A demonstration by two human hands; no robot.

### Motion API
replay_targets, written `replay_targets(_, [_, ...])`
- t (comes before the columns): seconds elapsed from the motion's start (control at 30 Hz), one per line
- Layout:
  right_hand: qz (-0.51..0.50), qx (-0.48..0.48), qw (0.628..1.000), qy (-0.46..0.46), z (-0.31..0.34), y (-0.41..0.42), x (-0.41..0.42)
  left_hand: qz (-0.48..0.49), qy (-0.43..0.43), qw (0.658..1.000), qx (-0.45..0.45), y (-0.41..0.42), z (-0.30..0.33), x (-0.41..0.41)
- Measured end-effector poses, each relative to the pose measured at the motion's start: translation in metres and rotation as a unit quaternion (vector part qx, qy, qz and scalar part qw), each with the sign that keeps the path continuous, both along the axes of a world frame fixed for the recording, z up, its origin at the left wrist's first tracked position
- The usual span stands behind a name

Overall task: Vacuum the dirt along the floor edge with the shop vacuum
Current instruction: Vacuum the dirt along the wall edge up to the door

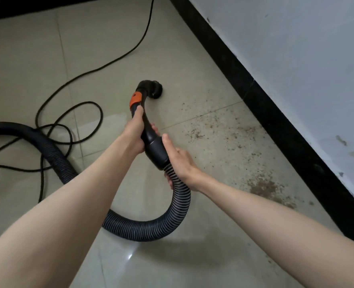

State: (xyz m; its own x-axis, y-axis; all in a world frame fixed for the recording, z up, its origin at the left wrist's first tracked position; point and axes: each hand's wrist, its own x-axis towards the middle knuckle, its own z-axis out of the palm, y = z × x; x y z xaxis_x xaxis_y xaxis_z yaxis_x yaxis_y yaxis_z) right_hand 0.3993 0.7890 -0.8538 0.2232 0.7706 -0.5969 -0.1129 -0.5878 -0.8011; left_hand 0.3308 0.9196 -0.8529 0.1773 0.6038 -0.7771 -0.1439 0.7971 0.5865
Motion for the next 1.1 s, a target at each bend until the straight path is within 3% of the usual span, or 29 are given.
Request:
replay_targets(0.13, [0.083,-0.066,0.991,0.085,0.01,-0.017,-0.004,0.033,-0.137,0.989,-0.048,-0.032,-0.004,-0.021])
replay_targets(0.23, [0.096,-0.081,0.985,0.118,0.006,-0.03,-0.005,0.03,-0.17,0.983,-0.06,-0.046,-0.012,-0.027])
replay_targets(0.43, [0.08,-0.069,0.986,0.13,-0.001,-0.041,-0.003,-0.094,-0.023,0.995,-0.025,-0.03,-0.016,-0.025])
replay_targets(0.7, [0.056,-0.078,0.989,0.116,-0.004,-0.048,-0.022,-0.088,0.1,0.991,0.032,-0.035,-0.016,-0.025])
replay_targets(0.93, [0.07,-0.098,0.981,0.154,-0.009,-0.064,-0.022,-0.073,0.159,0.981,0.079,-0.056,-0.019,-0.026])
replay_targets(1.1, [0.079,-0.1,0.964,0.234,-0.006,-0.072,-0.01,-0.063,0.158,0.982,0.081,-0.058,-0.017,-0.021])
